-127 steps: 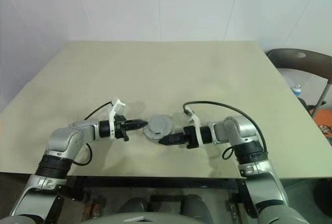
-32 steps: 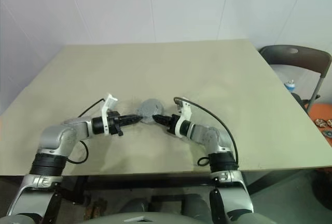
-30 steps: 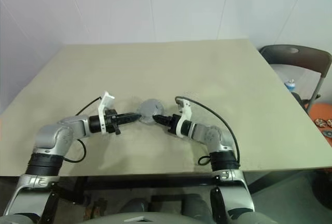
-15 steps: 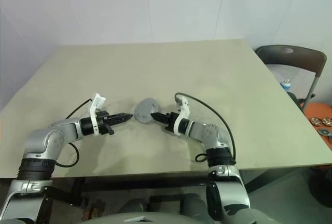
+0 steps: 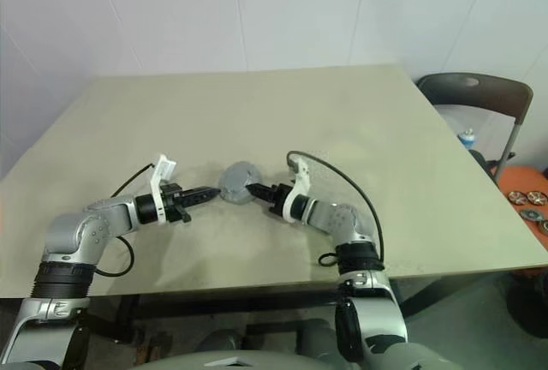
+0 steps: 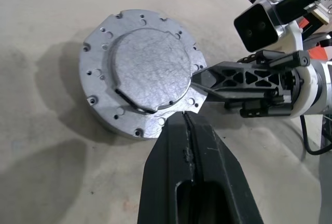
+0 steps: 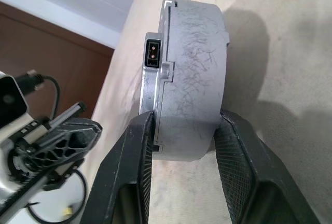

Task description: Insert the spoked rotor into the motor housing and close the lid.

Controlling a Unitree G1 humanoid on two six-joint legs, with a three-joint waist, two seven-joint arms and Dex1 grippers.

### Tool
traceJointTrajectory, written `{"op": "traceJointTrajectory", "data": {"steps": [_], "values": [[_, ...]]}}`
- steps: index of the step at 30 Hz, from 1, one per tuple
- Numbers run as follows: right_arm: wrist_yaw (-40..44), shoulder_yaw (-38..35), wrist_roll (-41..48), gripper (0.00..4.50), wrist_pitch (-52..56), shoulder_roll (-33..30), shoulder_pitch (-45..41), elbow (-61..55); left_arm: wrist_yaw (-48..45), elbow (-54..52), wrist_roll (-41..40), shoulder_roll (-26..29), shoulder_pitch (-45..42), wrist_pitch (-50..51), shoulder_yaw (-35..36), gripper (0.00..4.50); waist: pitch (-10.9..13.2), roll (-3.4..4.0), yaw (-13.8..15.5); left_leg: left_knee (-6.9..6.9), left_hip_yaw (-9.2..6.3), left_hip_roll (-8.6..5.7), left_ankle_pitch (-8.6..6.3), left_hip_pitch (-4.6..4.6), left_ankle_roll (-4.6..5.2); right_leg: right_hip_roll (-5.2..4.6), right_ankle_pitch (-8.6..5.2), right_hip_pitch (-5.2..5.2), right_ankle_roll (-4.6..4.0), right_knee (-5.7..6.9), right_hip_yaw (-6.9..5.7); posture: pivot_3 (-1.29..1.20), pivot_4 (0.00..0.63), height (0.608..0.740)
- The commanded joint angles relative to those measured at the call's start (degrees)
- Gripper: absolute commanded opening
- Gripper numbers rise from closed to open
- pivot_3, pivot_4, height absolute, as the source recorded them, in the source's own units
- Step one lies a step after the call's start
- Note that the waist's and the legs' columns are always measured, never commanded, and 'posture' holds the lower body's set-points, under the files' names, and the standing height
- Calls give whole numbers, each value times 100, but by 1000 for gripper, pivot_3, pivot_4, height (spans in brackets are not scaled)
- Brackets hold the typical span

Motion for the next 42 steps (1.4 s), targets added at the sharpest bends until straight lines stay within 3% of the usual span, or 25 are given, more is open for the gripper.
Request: {"op": "traceJointTrajectory", "data": {"steps": [1, 9, 13, 20, 31, 36, 40, 42], "values": [[-325, -393, 227, 1425, 669, 3, 37, 356, -76, -154, -112, 130, -30, 21, 137, 0, 0, -1, 2, 0, 0, 0, 0, -6, 0, 0, 1, -6, 0, 0, 0, 0, 0, 740], [-452, -1192, 1004, 1425, 1451, 279, -216, 333, -52, -209, -147, 181, 73, 28, 200, 0, -3, -12, 79, -69, 8, -13, 1, -47, -1, -13, 17, -68, -15, -9, 5, 0, 0, 740], [-518, -1352, 1089, 1425, 1498, 366, -178, 313, -6, -232, -179, 183, 111, 49, 240, 0, -6, -17, 65, -73, 9, -9, 5, -114, -8, -10, 15, -152, -24, 11, 11, 0, 0, 740], [-273, -1474, 1434, 1425, 1647, 489, -75, 43, 32, -192, -321, 236, 96, 149, 441, 0, -6, -17, 69, -72, 12, -10, 4, -113, -9, -13, 16, -150, -26, 11, 12, 0, 0, 740], [-275, -1612, 1697, 1425, 1670, 601, -320, -73, 238, -640, -1236, 508, 253, 501, 1740, 0, -3, -16, 85, -65, 14, -21, 7, -120, -14, -27, 16, -156, -26, 21, 12, 0, 0, 740], [-423, -1895, 1920, 1425, 1586, 664, -617, 16, 652, -692, -1520, 422, 667, 423, 2495, 0, -3, -16, 76, -67, 14, -23, 8, -119, -16, -27, 16, -157, -25, 22, 12, 0, 0, 740], [-618, -2103, 2109, 1425, 1549, 687, -907, 77, 948, -1011, -1685, 206, 1174, 506, 2609, 0, -3, -17, 79, -66, 17, -23, 8, -118, -16, -29, 17, -157, -25, 24, 14, 0, 0, 740], [-660, -2137, 2143, 1425, 1557, 672, -1003, 106, 1068, -977, -1771, 51, 1288, 490, 2652, 382, -3, -17, 97, -64, 18, -24, 8, -119, -17, -30, 17, -157, -26, 25, 14, 0, 0, 740]]}}
